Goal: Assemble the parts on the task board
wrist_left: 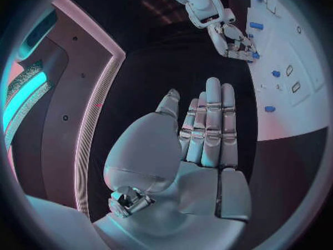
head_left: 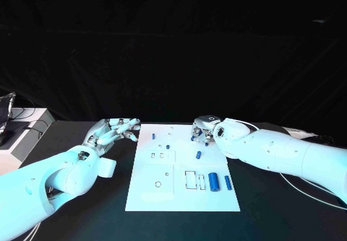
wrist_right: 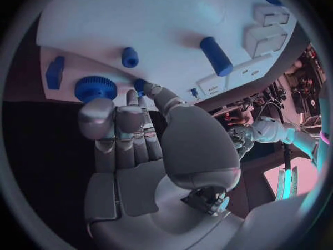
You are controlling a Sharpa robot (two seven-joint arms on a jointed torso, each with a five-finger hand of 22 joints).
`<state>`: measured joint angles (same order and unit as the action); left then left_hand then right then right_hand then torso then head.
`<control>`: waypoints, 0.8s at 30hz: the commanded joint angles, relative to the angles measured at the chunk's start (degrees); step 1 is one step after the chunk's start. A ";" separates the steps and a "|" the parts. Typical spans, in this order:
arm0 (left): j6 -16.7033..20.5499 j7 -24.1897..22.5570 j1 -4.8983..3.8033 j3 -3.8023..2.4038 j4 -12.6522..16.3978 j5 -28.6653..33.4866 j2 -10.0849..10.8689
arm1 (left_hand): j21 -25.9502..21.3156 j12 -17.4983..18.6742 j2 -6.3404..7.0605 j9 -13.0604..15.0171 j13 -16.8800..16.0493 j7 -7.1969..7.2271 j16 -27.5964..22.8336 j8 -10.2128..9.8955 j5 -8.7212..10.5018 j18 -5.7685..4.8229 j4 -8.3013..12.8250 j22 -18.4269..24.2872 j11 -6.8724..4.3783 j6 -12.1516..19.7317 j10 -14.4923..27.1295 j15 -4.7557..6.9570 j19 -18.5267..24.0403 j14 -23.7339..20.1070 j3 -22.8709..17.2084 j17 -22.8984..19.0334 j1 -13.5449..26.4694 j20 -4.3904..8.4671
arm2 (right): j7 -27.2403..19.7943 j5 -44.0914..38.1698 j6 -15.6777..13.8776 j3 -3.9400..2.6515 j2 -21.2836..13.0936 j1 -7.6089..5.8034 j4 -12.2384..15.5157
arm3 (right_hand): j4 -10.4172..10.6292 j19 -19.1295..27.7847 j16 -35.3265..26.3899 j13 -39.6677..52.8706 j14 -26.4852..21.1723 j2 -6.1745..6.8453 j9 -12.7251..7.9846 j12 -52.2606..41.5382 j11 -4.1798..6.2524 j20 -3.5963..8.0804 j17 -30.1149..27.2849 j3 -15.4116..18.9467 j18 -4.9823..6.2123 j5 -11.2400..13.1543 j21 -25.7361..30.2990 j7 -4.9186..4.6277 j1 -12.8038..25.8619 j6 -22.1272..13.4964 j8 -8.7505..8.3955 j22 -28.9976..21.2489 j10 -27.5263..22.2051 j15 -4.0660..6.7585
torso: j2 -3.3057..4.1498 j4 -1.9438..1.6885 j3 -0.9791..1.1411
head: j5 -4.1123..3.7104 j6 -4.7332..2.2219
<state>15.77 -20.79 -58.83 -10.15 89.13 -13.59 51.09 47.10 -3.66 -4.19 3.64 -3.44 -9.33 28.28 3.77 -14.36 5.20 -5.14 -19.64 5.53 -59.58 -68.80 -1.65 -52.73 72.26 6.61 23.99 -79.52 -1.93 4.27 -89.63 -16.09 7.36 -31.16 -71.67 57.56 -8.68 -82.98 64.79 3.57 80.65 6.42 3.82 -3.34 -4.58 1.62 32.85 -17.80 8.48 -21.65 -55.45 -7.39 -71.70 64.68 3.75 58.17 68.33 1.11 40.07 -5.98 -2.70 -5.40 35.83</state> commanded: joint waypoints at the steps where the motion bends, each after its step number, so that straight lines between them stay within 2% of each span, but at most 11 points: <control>1: -1.16 -0.05 -0.02 -0.05 0.00 -0.28 -0.08 | 0.20 0.21 0.44 0.01 -0.04 0.13 -0.19 -0.14 -0.03 0.43 0.11 0.05 0.17 0.30 0.40 0.02 0.36 0.01 -0.38 -0.06 -0.01 -0.17 | 0.40 -0.90 0.64 0.01 0.15 0.06 -0.16 | 0.12 -0.48 0.30 -0.07 -0.12 0.19 0.03 -0.01 -0.13 0.08 -0.19 0.39 1.44 0.24 0.80 -0.05 0.43 -0.16 -0.18 0.26 -0.51 -0.22 | 0.14 -0.04 -0.06 | -0.04 0.08; 9: -1.29 0.13 -0.02 -0.05 -0.07 -0.30 -0.06 | 0.24 0.21 0.51 0.01 -0.04 0.08 -0.19 -0.15 -0.01 0.44 0.08 0.13 0.21 0.39 0.50 0.00 0.37 0.00 -0.42 -0.14 0.06 -0.18 | 0.49 -1.12 0.73 0.01 0.27 0.07 -0.26 | 0.49 -0.90 0.46 -0.06 -0.19 0.37 0.03 -0.01 -0.18 0.01 -0.51 1.05 1.59 0.46 2.57 0.19 0.38 -0.55 -0.19 1.14 -0.97 -0.26 | 0.23 -0.11 -0.18 | -0.12 0.17; 13: -1.29 0.29 -0.02 -0.05 -0.08 -0.30 -0.06 | 0.25 0.21 0.55 0.01 -0.04 0.03 -0.19 -0.15 0.00 0.44 0.10 0.18 0.25 0.51 0.62 -0.03 0.38 -0.01 -0.43 -0.17 0.07 -0.20 | 0.37 -0.87 0.74 0.01 0.34 0.07 -0.12 | 0.95 -1.57 0.46 -0.05 -0.18 0.27 0.03 -0.01 -0.13 0.03 -0.87 1.59 1.59 0.79 4.96 0.39 0.09 -0.64 -0.18 3.21 -1.04 -0.19 | 0.31 -0.13 -0.24 | -0.14 0.22; 24: -1.50 0.64 -0.02 -0.05 -0.36 -0.30 -0.17 | 0.26 0.20 0.55 0.02 -0.04 -0.03 -0.20 -0.12 0.08 0.45 0.11 0.25 0.29 0.58 0.70 -0.06 0.39 -0.05 -0.43 -0.23 0.11 -0.22 | 0.27 -0.40 0.87 0.00 0.72 0.07 -0.34 | 1.35 -2.20 0.39 -0.05 -0.18 0.10 0.04 0.01 -0.16 0.02 -1.00 1.97 1.62 0.85 7.29 0.31 -0.31 -0.65 -0.19 5.22 -0.96 -0.21 | 0.38 -0.25 -0.37 | -0.25 0.22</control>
<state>15.38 -20.09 -58.83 -10.15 88.71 -13.68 51.03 47.09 -3.66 -4.19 3.64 -3.43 -9.54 28.28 3.77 -14.36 5.21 -4.97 -19.45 5.74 -59.37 -68.59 -1.65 -52.52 72.26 6.45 23.81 -79.52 -2.15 4.68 -89.79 -16.14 7.29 -30.58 -71.75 57.19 -7.19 -83.52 65.01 3.58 80.65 6.41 3.82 -3.34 -4.61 1.72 31.95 -15.97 8.84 -21.04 -48.34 -6.97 -71.70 64.25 3.74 63.28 67.56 1.11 40.41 -6.18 -3.02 -5.60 36.09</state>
